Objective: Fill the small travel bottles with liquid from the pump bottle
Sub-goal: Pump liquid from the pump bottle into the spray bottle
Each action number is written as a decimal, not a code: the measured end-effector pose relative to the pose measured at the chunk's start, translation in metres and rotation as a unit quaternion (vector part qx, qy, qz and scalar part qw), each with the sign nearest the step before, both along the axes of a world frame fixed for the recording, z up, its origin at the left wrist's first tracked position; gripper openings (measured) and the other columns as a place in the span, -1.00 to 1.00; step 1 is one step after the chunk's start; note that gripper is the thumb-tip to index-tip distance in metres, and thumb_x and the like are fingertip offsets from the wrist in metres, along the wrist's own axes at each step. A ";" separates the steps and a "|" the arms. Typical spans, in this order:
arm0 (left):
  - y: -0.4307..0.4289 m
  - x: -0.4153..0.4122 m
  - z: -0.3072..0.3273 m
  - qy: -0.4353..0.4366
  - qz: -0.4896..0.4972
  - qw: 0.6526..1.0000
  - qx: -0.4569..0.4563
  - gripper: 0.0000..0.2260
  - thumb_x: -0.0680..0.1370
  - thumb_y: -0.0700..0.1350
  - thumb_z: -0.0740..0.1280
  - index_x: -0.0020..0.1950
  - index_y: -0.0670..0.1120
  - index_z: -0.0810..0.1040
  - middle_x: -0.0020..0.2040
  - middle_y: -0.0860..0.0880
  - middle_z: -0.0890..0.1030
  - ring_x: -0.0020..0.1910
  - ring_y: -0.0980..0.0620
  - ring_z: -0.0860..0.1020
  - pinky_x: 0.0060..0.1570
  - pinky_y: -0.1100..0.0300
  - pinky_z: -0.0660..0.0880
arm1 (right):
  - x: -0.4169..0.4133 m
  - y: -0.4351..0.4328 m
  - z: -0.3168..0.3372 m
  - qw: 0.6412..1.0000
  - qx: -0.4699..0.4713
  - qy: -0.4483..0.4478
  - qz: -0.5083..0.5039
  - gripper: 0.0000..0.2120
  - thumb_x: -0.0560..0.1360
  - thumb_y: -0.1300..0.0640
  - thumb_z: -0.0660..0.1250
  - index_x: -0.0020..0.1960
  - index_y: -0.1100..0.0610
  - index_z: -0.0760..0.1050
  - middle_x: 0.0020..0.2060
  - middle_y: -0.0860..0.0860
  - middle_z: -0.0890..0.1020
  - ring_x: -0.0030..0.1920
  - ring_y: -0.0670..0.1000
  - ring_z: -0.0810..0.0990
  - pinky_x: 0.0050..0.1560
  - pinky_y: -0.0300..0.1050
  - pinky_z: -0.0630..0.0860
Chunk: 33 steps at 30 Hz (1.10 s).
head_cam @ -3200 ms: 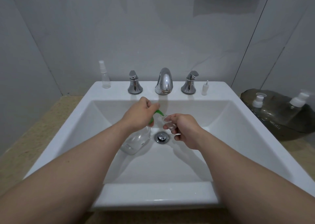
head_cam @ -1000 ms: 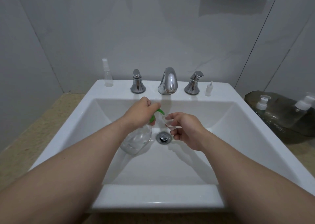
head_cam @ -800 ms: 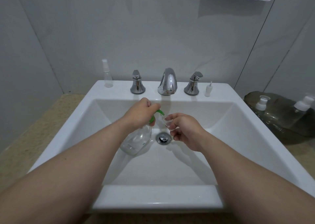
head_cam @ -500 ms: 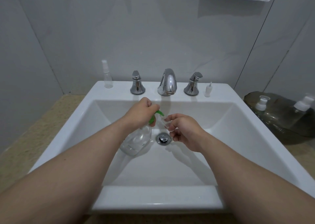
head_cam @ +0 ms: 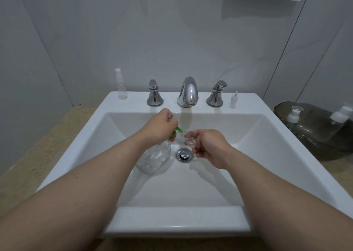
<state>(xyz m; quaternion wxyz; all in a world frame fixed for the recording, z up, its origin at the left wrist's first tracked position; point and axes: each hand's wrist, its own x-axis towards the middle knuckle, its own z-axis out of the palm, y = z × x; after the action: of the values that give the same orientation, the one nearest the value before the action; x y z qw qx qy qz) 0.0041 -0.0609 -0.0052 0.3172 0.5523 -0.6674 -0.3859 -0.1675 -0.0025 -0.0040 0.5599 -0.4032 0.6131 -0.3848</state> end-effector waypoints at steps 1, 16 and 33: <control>0.001 -0.001 0.001 -0.007 -0.001 1.000 -0.002 -0.88 0.57 -0.15 0.19 -0.08 -0.01 0.24 -0.49 0.03 0.54 -0.28 -0.06 0.50 -0.49 0.16 0.27 | 0.000 0.000 0.000 1.000 0.002 0.003 0.002 -0.53 0.37 0.52 0.05 0.03 0.25 0.65 -0.16 0.14 0.66 -0.46 0.05 0.46 -0.36 -0.12 0.42; 0.010 0.005 0.016 -0.002 -0.015 0.999 0.038 -0.59 0.60 0.16 0.38 0.03 -0.23 0.54 -0.24 -0.14 0.74 -0.19 -0.12 0.72 -0.22 -0.01 0.47 | 0.002 -0.001 -0.005 0.995 -0.053 0.064 0.045 -0.75 0.41 0.41 0.38 0.02 0.16 0.56 -0.14 0.11 0.65 -0.38 0.01 0.57 -0.30 -0.14 0.51; 0.008 0.009 0.008 -0.055 -0.033 0.997 0.041 -0.41 0.54 0.40 0.31 -0.19 -0.12 0.75 -0.23 0.00 0.75 -0.34 0.09 0.56 -0.10 0.14 0.54 | 0.001 -0.005 -0.023 0.985 -0.103 0.139 0.028 -0.77 0.39 0.25 0.52 -0.05 0.06 0.54 0.00 0.16 0.63 -0.23 0.11 0.63 -0.19 0.00 0.58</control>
<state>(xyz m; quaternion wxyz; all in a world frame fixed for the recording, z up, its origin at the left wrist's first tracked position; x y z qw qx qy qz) 0.0130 -0.0530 0.0024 0.2439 0.5629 -0.6852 -0.3927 -0.1661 -0.0073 -0.0273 0.4355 -0.5251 0.6306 -0.3701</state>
